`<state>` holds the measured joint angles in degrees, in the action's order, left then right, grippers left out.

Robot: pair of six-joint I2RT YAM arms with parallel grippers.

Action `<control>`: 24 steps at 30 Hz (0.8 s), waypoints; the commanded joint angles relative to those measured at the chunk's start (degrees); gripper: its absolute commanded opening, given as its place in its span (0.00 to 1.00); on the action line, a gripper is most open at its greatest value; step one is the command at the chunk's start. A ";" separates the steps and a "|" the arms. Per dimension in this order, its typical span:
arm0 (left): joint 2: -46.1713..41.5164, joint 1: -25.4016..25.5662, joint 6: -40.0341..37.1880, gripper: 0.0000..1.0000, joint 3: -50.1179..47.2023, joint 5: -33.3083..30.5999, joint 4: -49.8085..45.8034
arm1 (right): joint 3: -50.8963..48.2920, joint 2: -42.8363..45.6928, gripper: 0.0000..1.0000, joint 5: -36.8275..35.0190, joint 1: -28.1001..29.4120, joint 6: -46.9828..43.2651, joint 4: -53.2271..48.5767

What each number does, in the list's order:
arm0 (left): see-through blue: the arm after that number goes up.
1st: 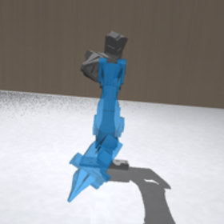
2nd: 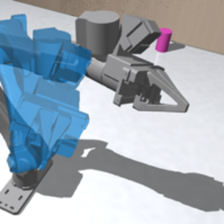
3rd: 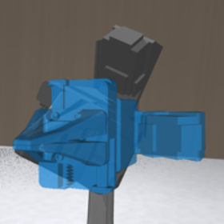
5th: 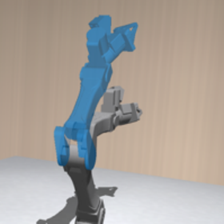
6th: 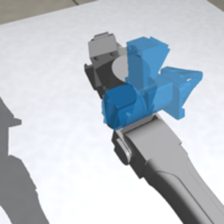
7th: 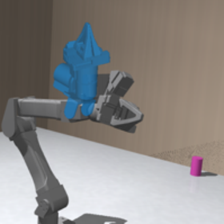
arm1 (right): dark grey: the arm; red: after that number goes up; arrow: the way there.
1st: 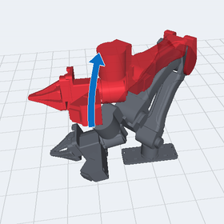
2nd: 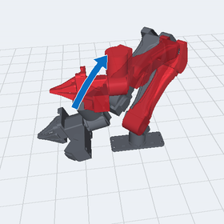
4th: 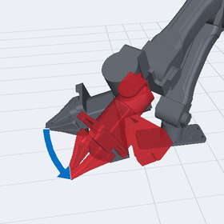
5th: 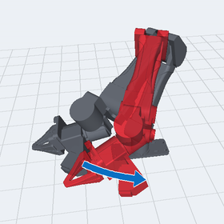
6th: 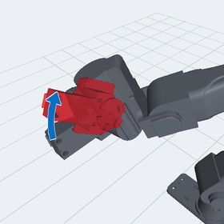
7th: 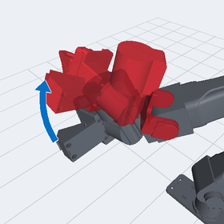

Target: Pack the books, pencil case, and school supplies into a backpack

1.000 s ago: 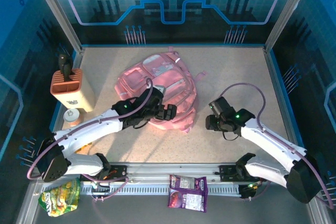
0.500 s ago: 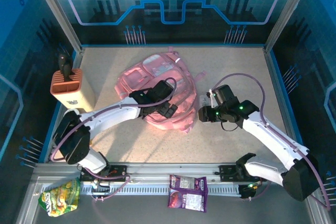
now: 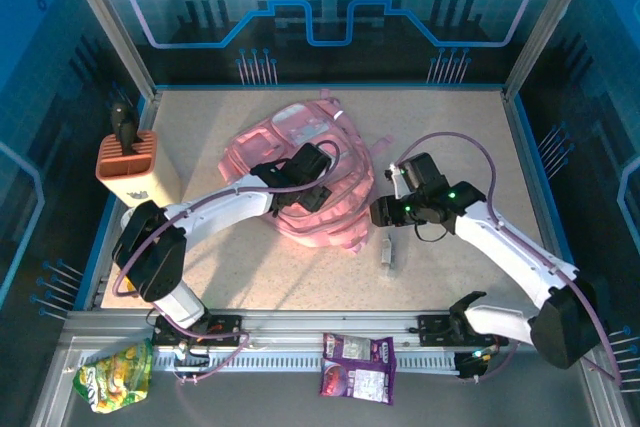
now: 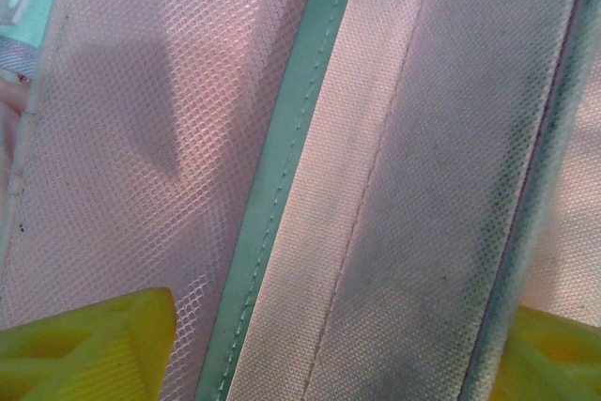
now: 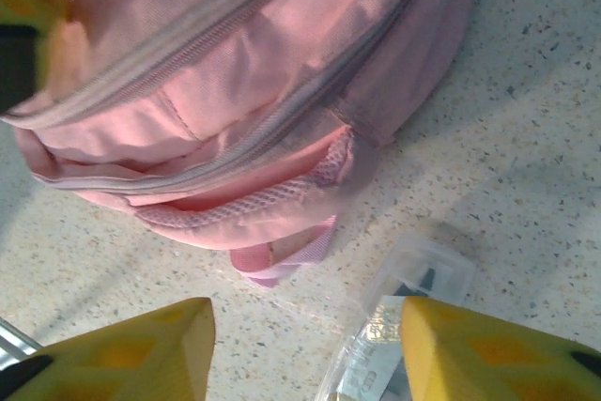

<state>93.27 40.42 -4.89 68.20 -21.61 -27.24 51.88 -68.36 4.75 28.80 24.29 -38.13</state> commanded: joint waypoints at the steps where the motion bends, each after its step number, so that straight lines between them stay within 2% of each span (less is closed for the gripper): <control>1: -1.80 -1.09 -0.86 0.73 0.67 -0.69 1.79 | 1.61 -2.89 0.59 -3.08 -0.13 1.02 -4.02; 5: -1.05 -1.41 -1.18 0.65 0.52 -1.66 2.20 | -1.95 -2.92 0.66 -6.76 0.89 6.27 -5.89; 8: -0.90 -1.49 -1.44 0.54 1.04 -3.12 2.00 | -7.28 -2.30 0.75 -8.36 4.30 10.91 -4.79; 14: -3.78 -1.64 0.49 0.34 1.75 -1.50 2.90 | -13.28 -5.24 0.84 -9.67 10.27 19.12 -0.84; 20: -6.04 -2.59 1.46 0.36 1.95 0.50 4.08 | -14.18 -8.68 0.85 -12.73 15.37 24.34 1.00; 24: -5.38 -3.78 2.23 0.38 2.59 -0.34 3.21 | -14.60 -10.93 0.81 -13.91 17.40 25.77 3.22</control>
<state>88.75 37.85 -4.36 68.75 -21.21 -25.02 38.22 -77.95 -6.70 44.75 46.78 -36.67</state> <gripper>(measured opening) 0.377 0.819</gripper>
